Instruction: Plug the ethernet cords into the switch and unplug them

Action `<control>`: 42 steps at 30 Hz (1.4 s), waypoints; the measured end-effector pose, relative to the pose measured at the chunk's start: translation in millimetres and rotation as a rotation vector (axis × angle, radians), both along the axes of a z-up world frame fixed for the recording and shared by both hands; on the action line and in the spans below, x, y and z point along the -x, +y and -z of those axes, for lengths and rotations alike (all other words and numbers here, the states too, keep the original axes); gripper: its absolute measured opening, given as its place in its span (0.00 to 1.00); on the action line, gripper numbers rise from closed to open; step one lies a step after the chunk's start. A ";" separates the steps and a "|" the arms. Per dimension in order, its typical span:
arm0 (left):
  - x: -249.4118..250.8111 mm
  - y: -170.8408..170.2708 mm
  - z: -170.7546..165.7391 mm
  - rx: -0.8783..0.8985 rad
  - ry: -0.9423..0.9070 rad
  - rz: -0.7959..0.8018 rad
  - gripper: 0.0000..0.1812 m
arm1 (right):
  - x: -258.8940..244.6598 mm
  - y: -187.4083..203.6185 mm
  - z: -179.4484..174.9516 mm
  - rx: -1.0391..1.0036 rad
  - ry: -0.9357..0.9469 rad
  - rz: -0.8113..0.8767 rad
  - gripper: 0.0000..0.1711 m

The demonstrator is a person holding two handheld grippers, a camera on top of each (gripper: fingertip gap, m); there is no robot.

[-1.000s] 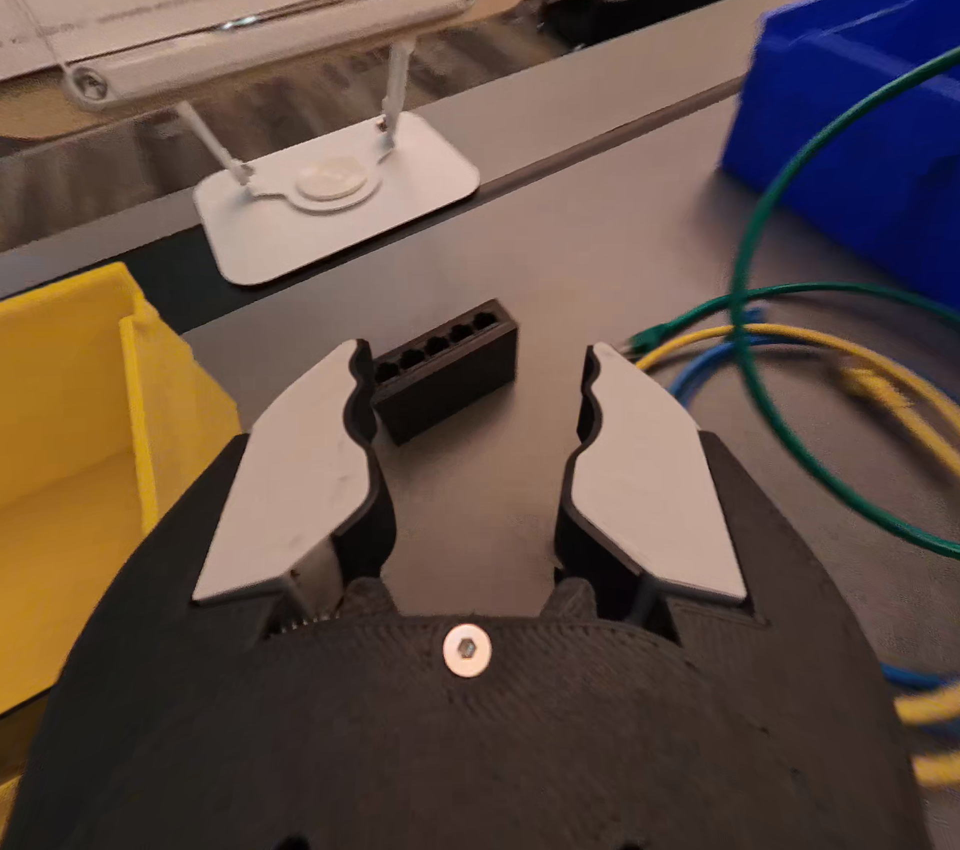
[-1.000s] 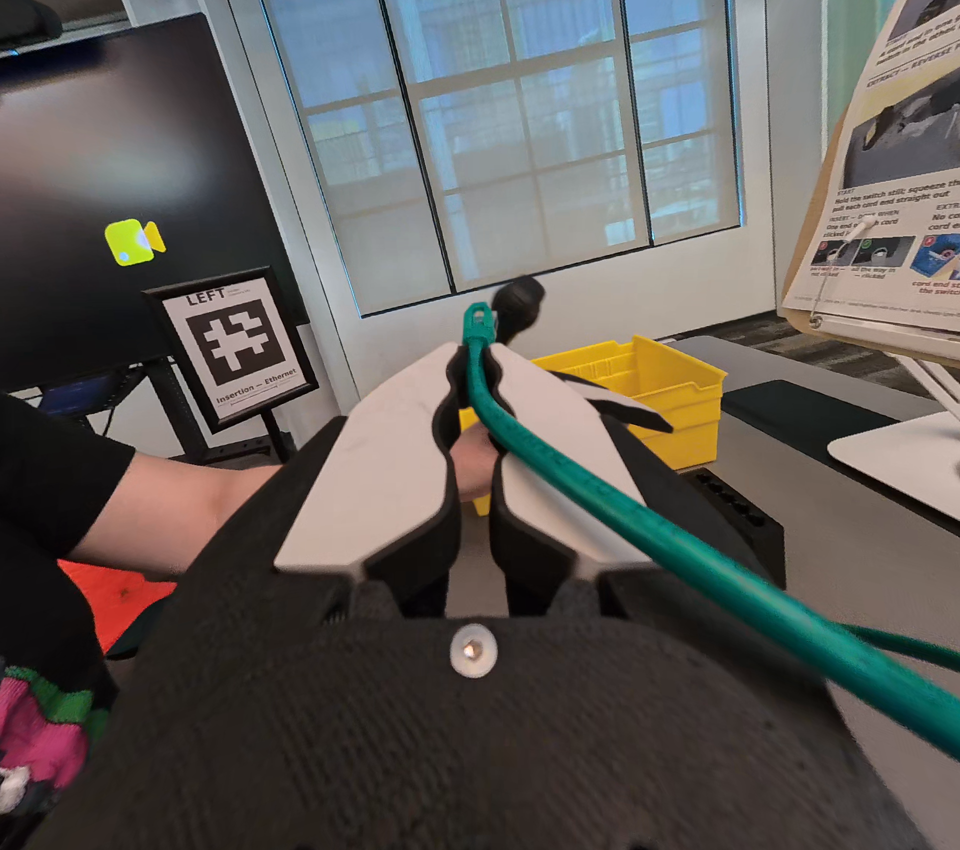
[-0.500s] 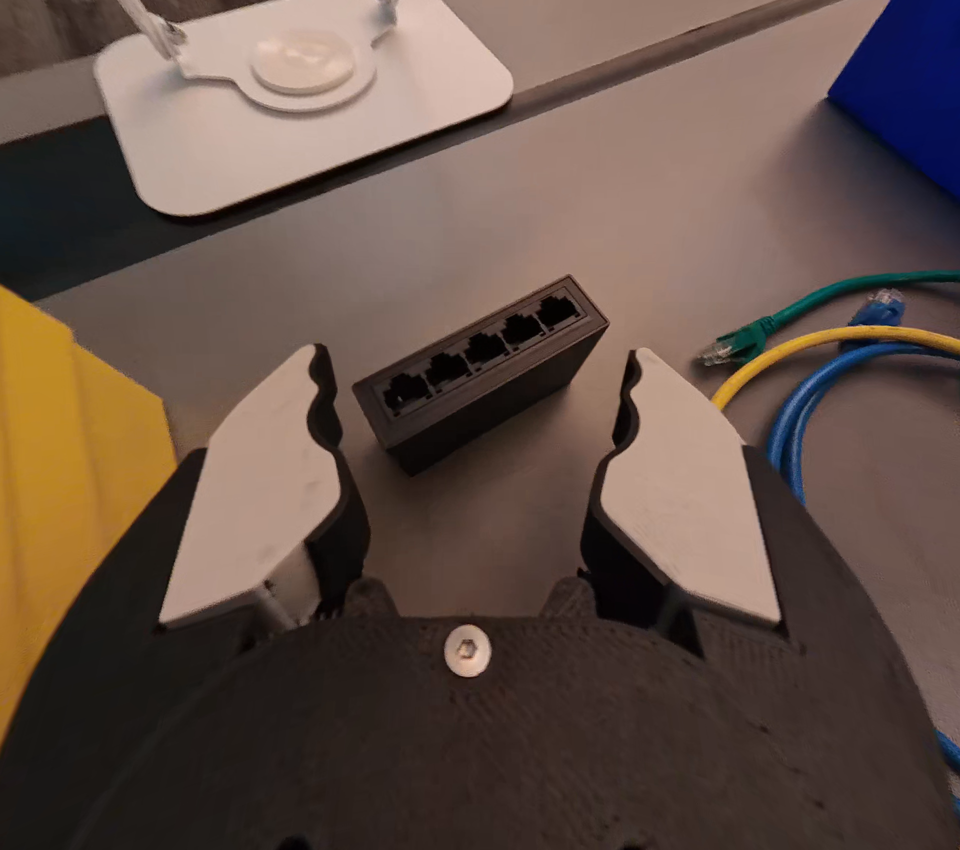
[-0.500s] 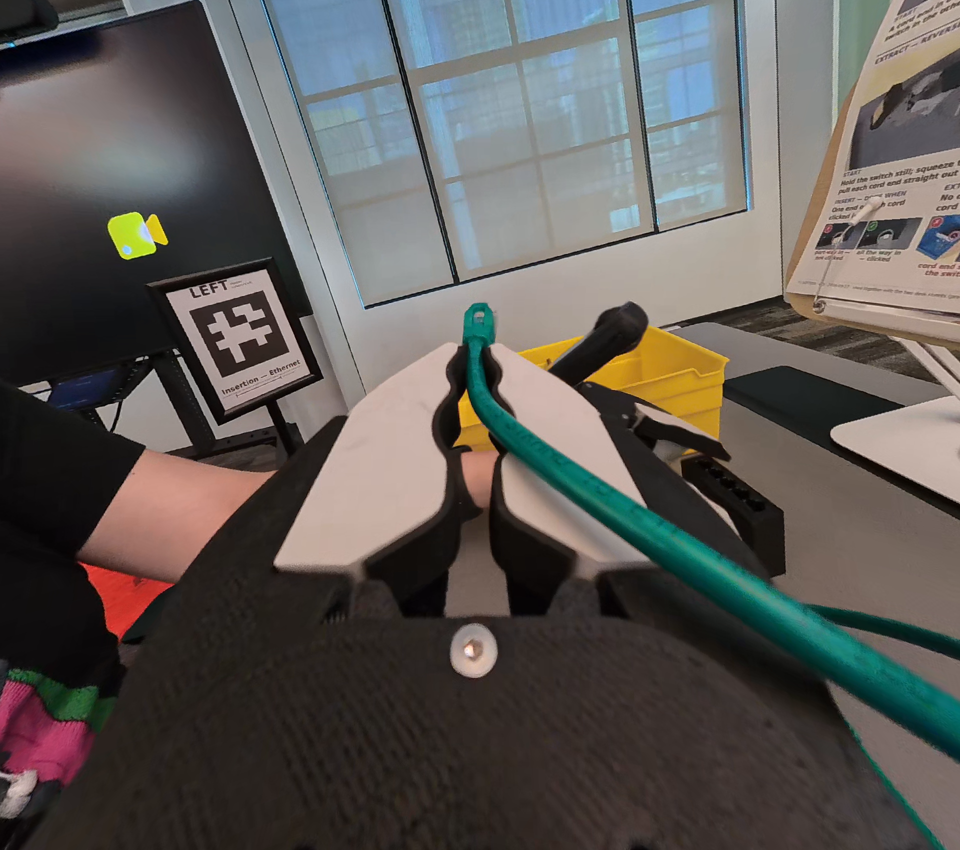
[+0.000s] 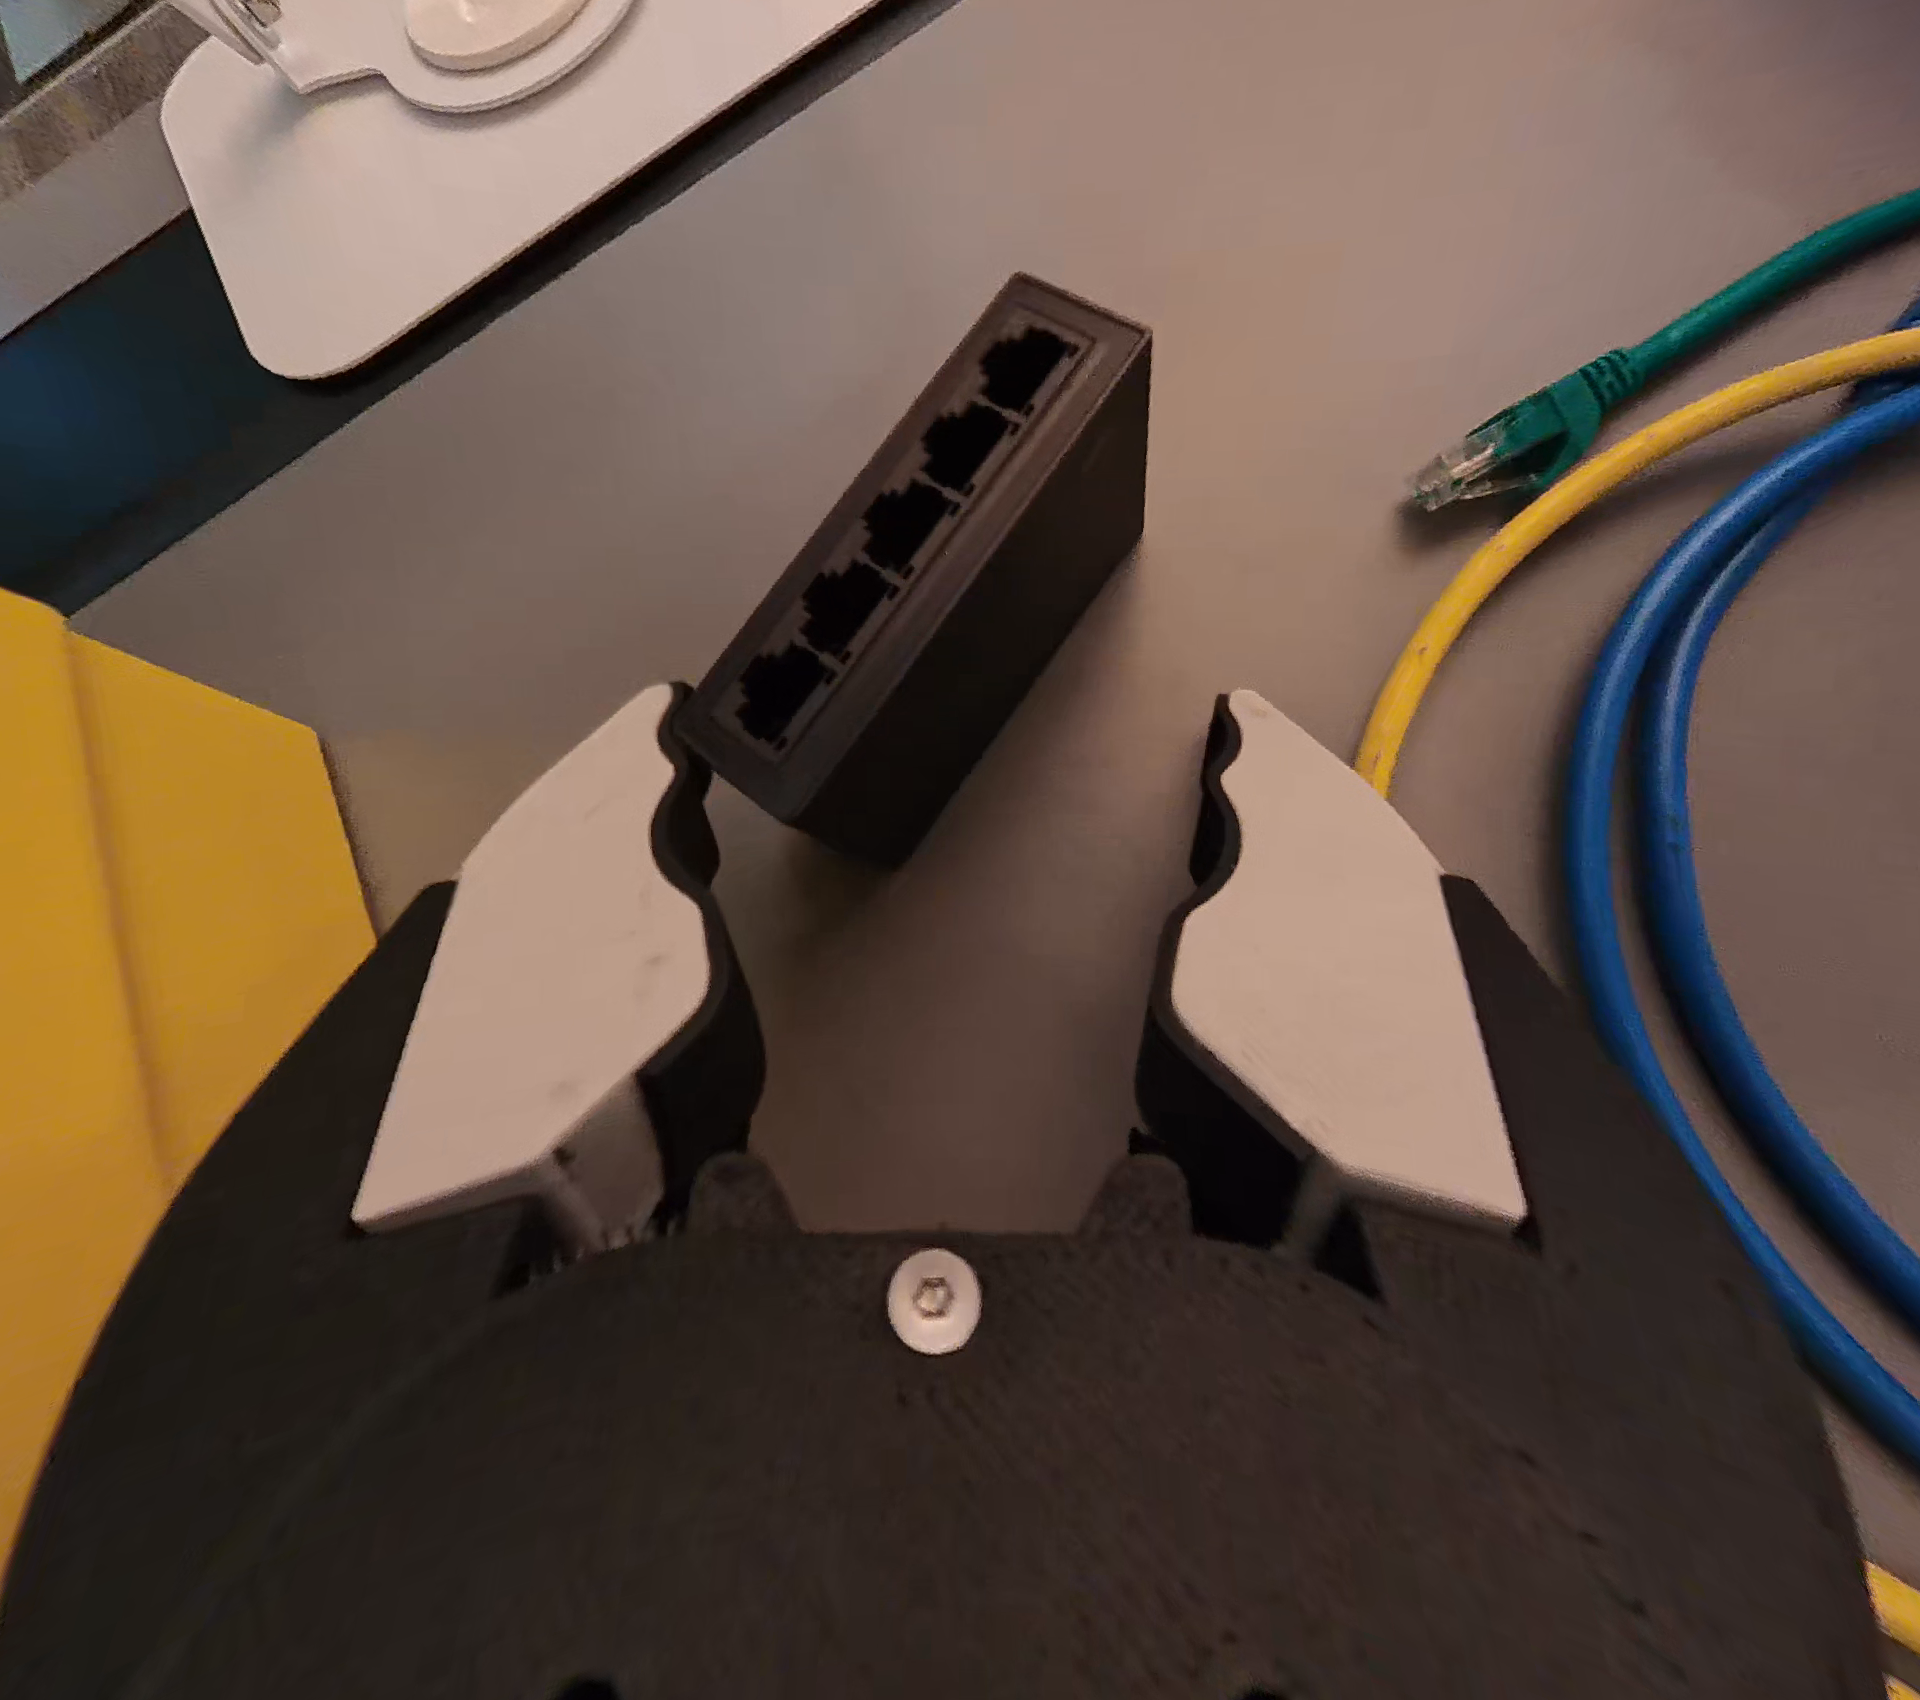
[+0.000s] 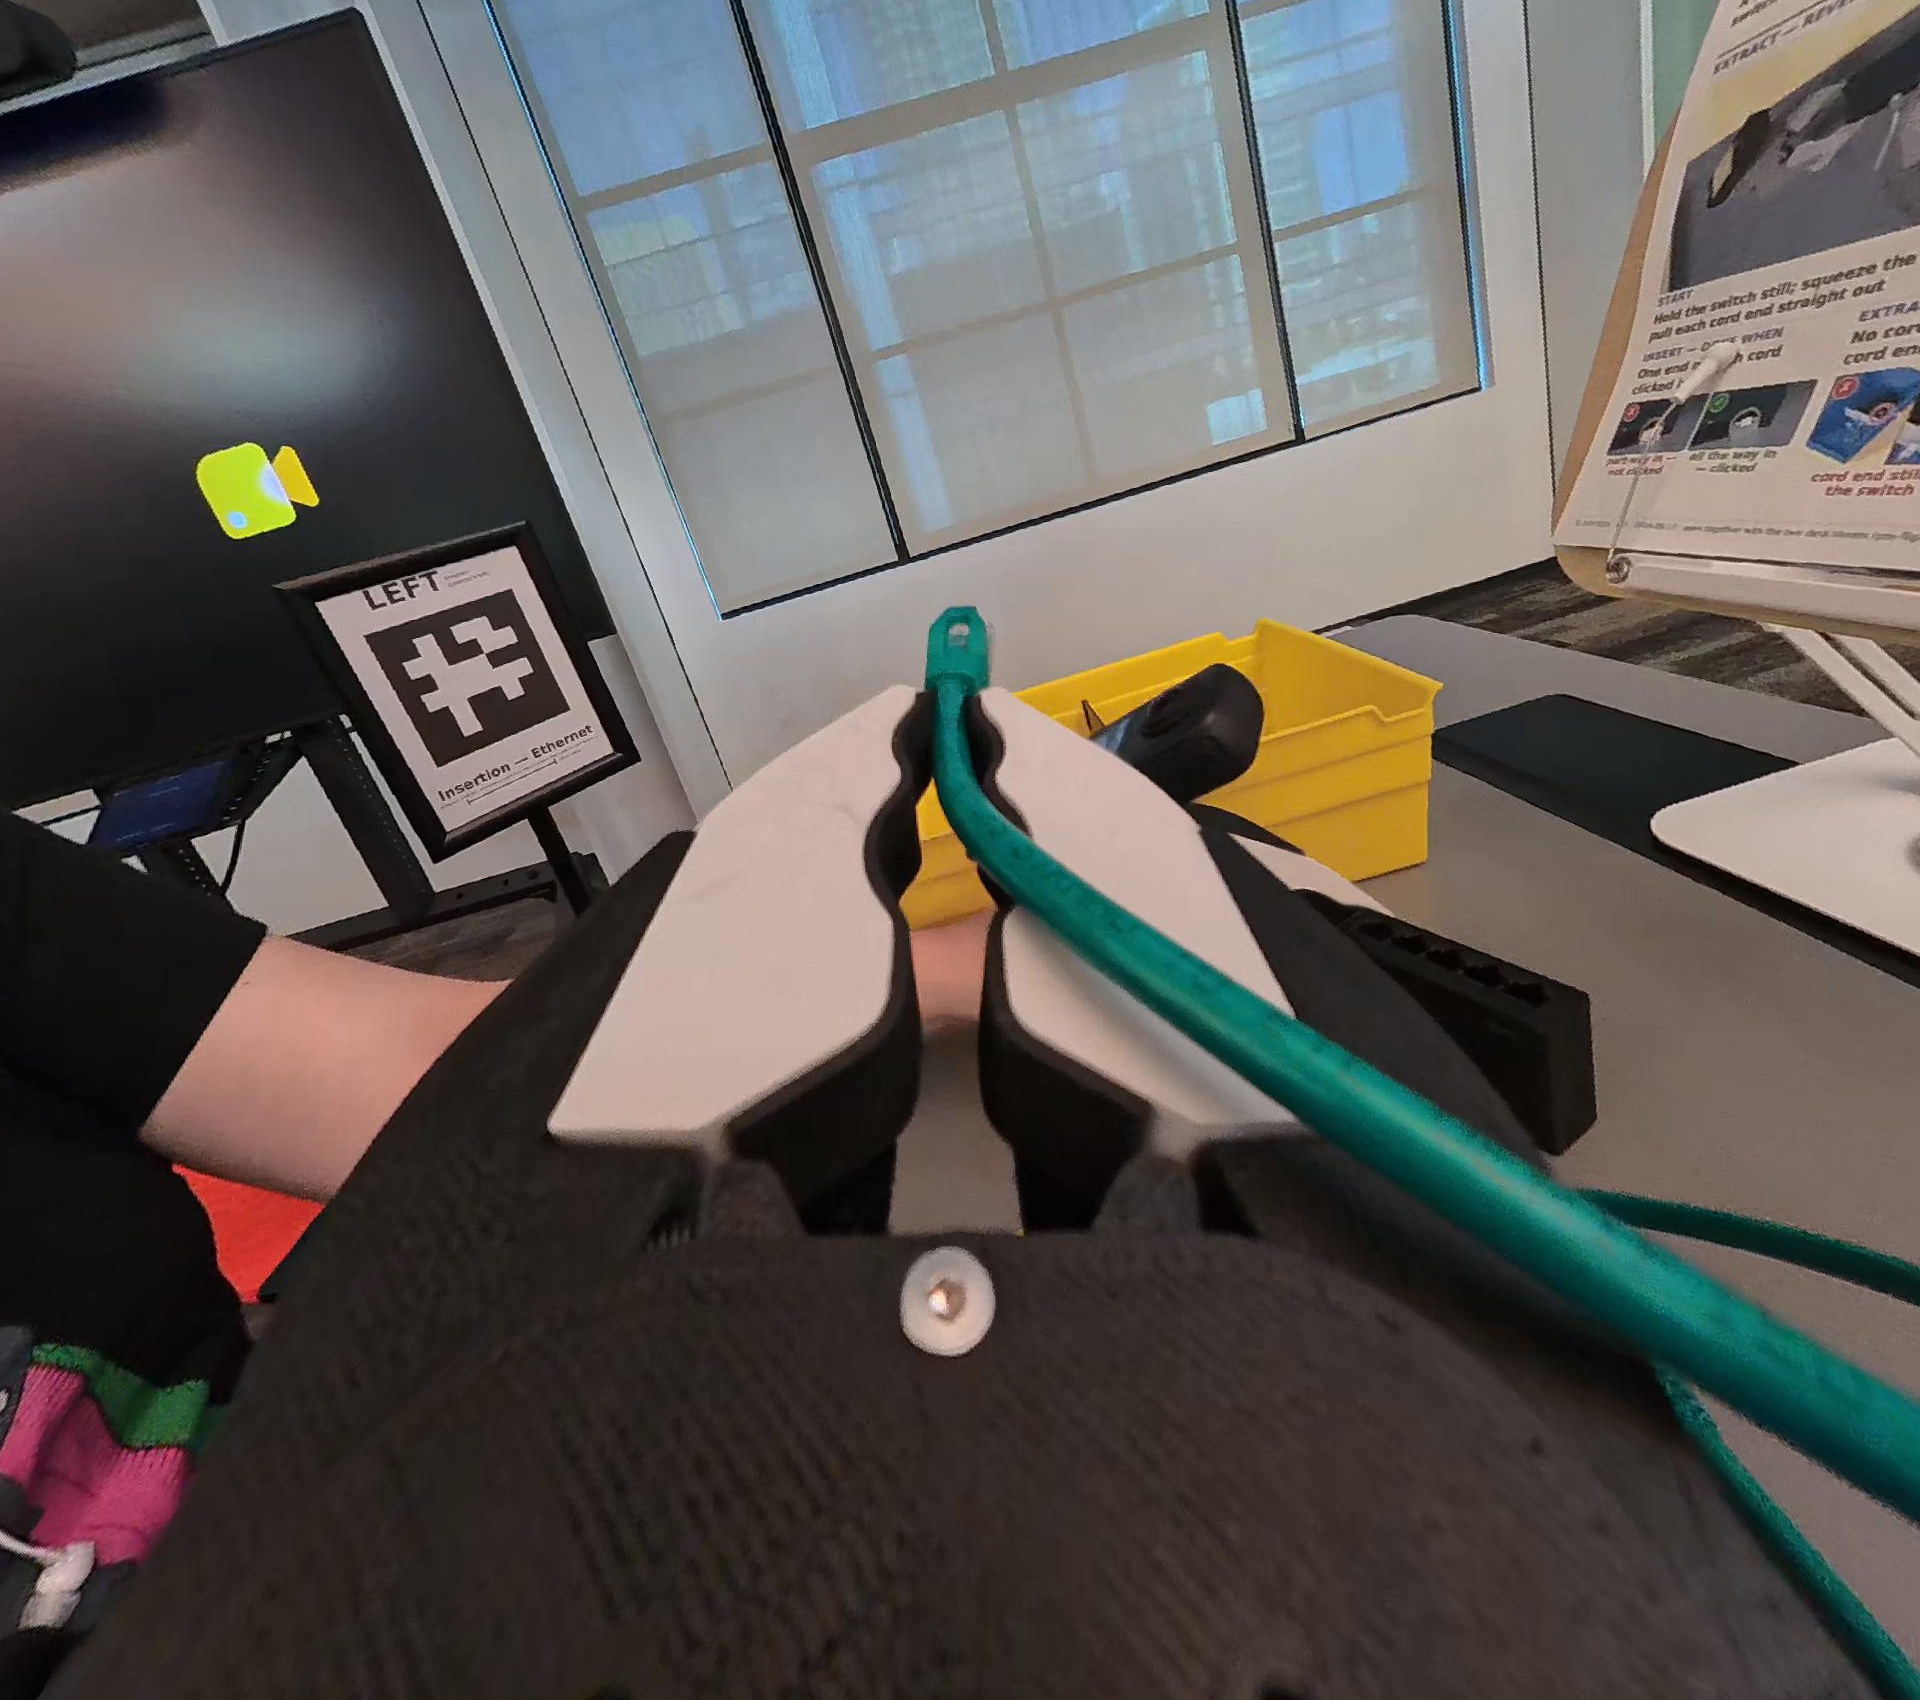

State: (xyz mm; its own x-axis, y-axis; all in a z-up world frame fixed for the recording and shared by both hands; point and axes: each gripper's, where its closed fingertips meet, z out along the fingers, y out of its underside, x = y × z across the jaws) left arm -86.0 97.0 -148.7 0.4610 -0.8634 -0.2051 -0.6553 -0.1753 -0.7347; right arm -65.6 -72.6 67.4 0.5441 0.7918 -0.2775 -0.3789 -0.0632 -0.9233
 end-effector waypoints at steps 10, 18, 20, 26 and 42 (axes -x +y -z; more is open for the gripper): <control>1.0 -13.5 -1.5 0.038 -0.051 0.054 0.27 | 2.1 4.8 7.2 0.020 -0.016 0.005 0.04; -9.8 -8.5 -3.4 0.074 -0.084 0.060 0.18 | 5.1 7.5 12.4 0.034 -0.041 0.009 0.04; -12.0 -6.8 -2.6 0.086 -0.084 0.062 0.18 | 5.1 8.4 13.9 0.039 -0.045 0.011 0.04; -17.6 -1.6 4.3 0.103 -0.038 0.074 0.24 | 4.8 9.9 16.3 0.046 -0.052 0.015 0.04; -33.6 -1.0 8.4 0.189 -0.037 0.174 0.19 | 5.1 15.6 28.5 0.082 -0.101 0.028 0.03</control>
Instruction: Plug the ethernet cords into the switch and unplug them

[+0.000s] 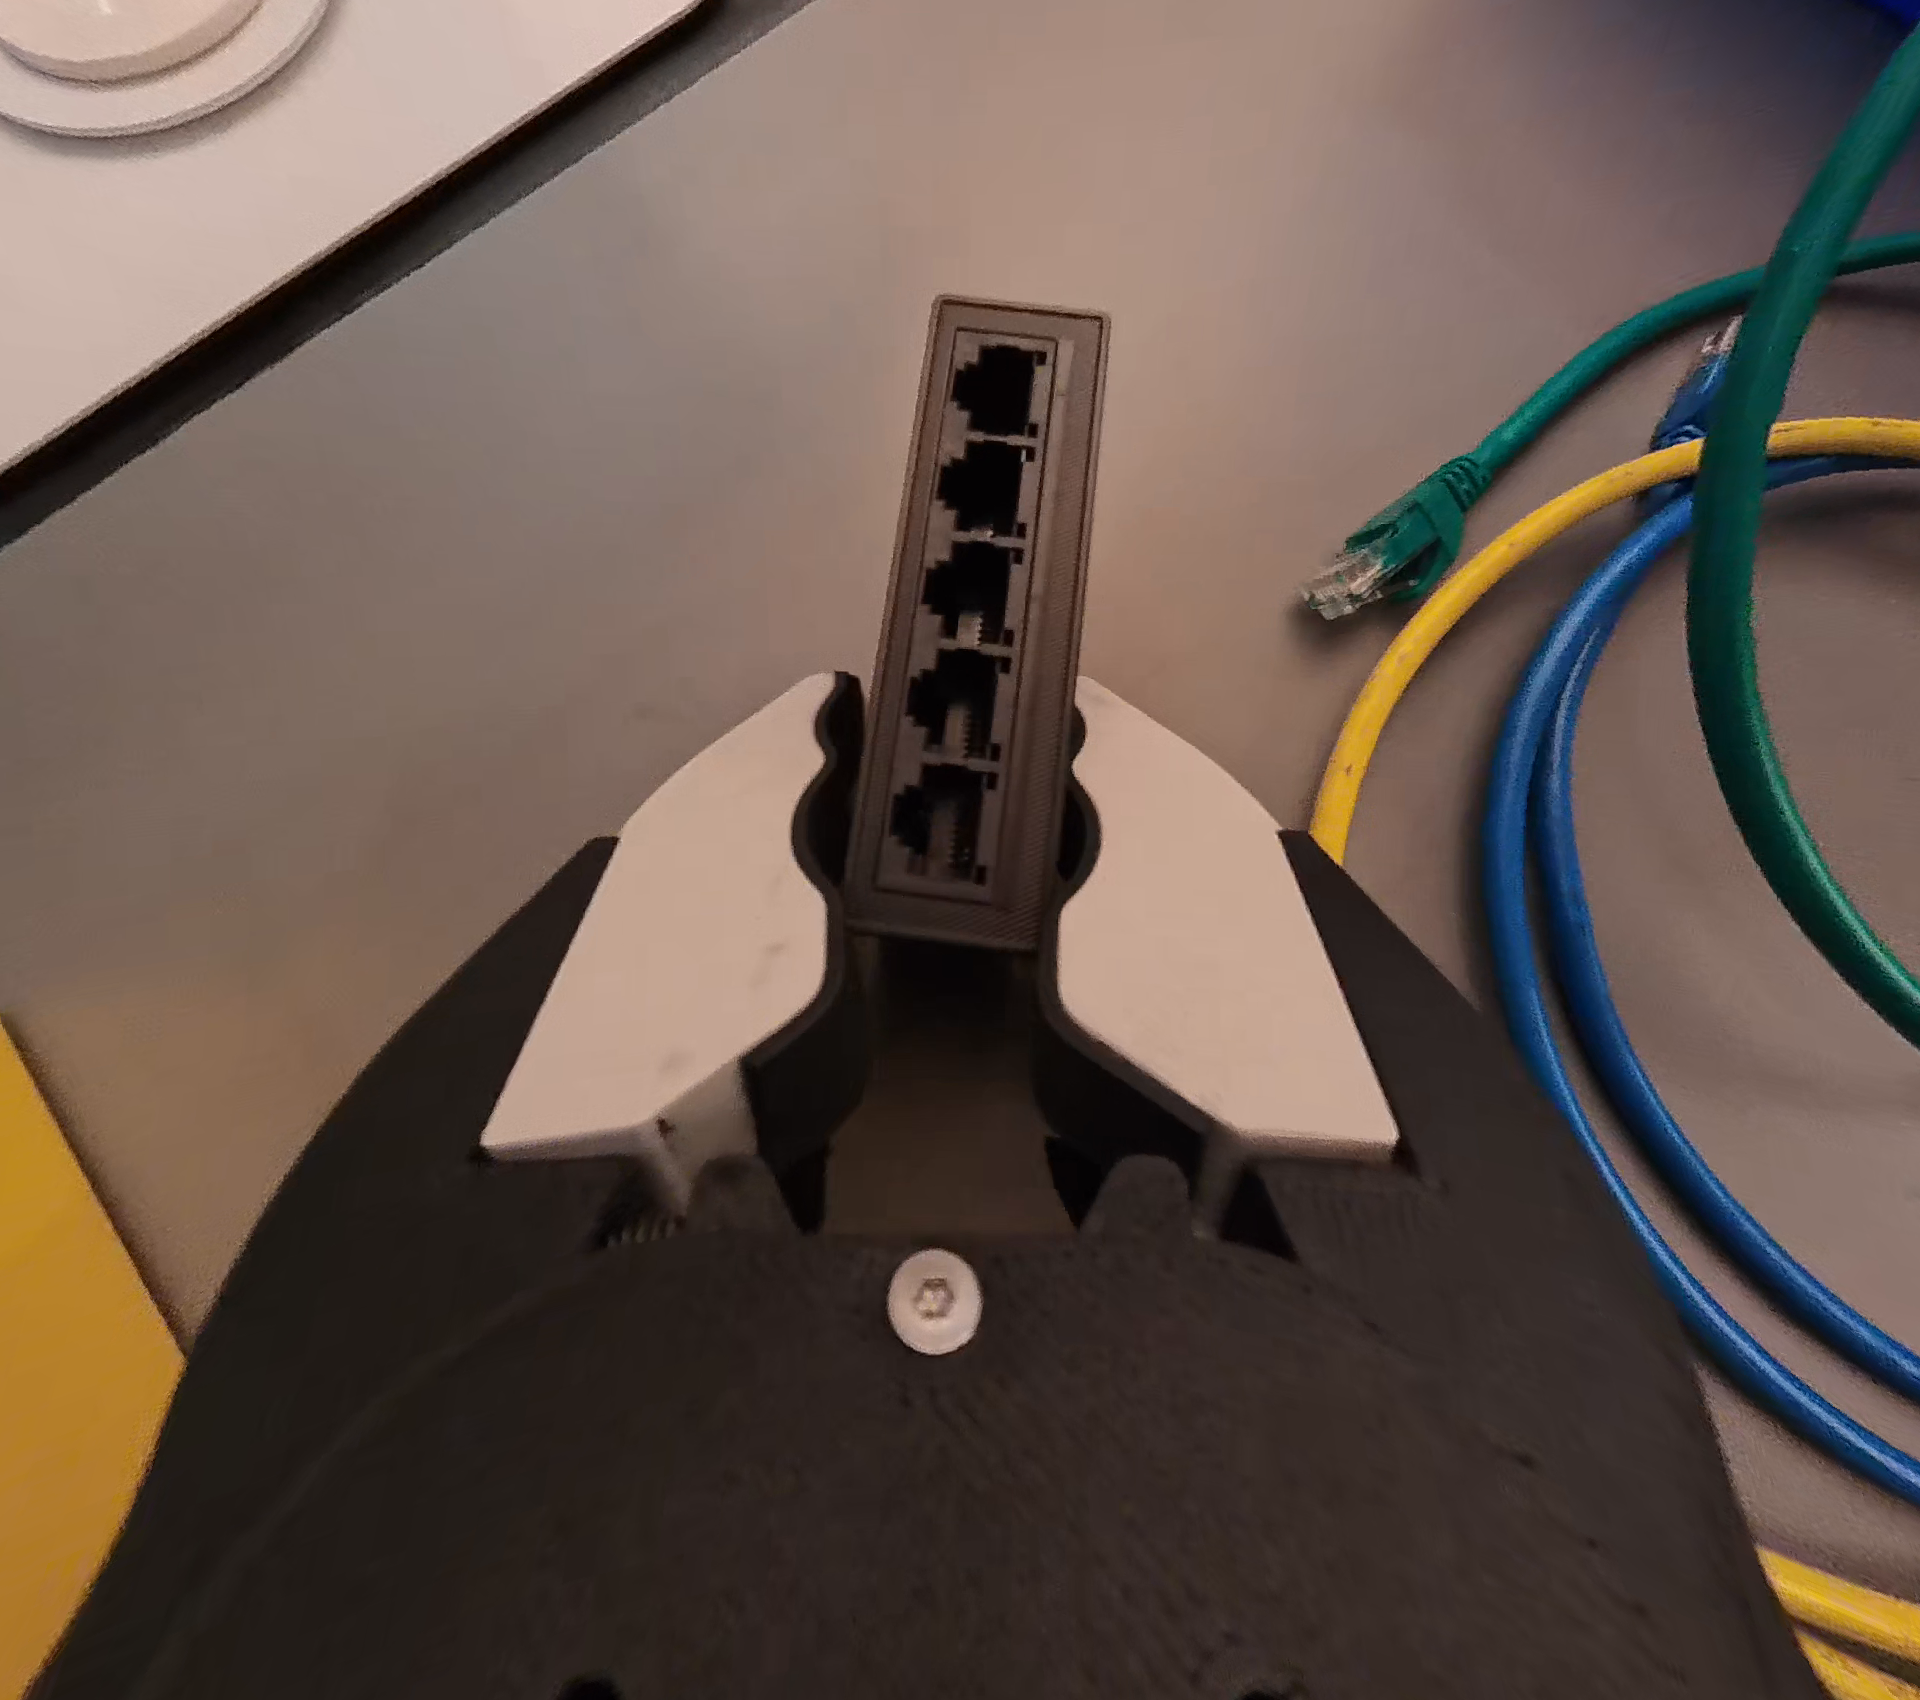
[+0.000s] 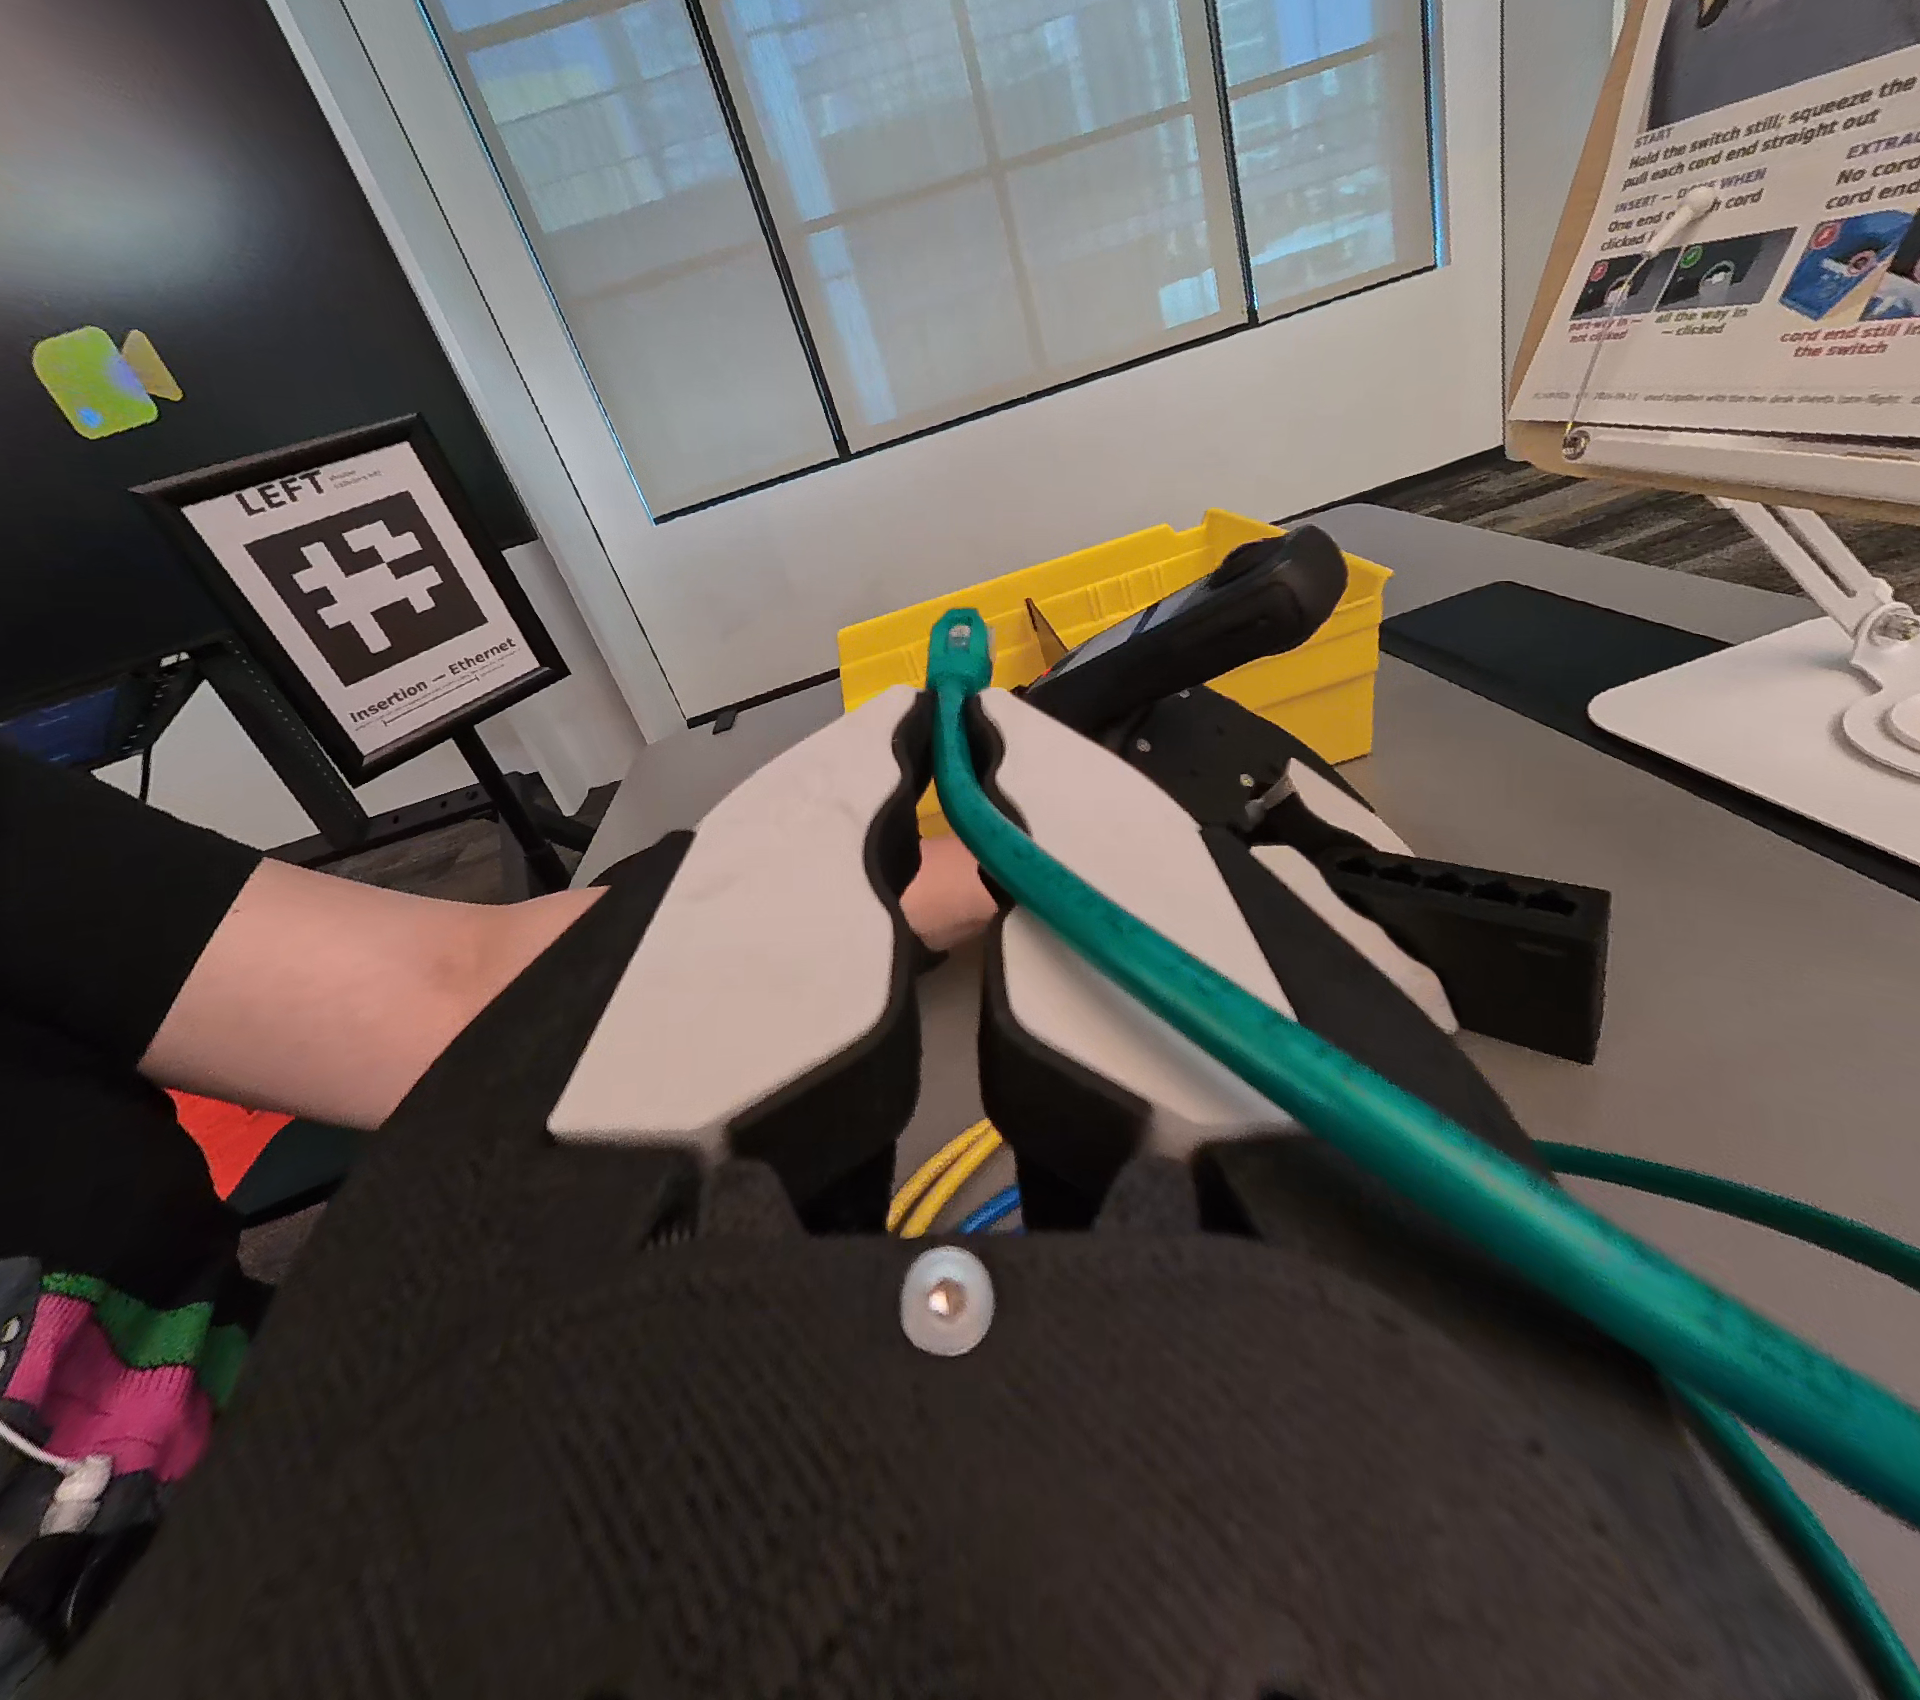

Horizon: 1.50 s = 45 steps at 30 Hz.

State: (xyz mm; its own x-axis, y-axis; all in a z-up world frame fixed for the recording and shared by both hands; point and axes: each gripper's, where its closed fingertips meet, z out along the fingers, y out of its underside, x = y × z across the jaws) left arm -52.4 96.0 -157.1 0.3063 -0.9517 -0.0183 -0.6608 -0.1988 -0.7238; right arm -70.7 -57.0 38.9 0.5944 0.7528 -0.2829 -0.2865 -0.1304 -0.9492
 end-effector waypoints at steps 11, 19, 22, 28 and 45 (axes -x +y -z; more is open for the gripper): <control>2.3 7.4 -32.8 -0.267 -0.037 -0.023 0.17 | -5.5 6.5 6.1 0.008 -0.010 0.055 0.03; 19.6 2.1 -126.3 -0.505 -0.157 -0.056 0.17 | -12.8 8.7 -4.5 -0.065 -0.058 0.184 0.03; 33.6 -5.8 -174.1 -0.649 -0.202 -0.073 0.17 | -12.8 9.3 -21.5 -0.139 -0.121 0.289 0.03; 67.7 -23.5 -245.1 -0.965 -0.212 -0.138 0.17 | 5.5 17.8 -70.7 -0.294 -0.342 0.444 0.03; 79.3 -43.3 -279.7 -1.298 -0.010 -0.175 0.17 | 18.4 24.0 -107.0 -0.369 -0.487 0.498 0.04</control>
State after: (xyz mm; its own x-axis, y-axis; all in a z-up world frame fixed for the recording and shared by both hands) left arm -131.7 52.7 122.6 0.4287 -0.1906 -0.8831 -0.6907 0.5609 -0.4564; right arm -89.1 -33.0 145.9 0.8794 0.3596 0.3121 0.2306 0.2519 -0.9399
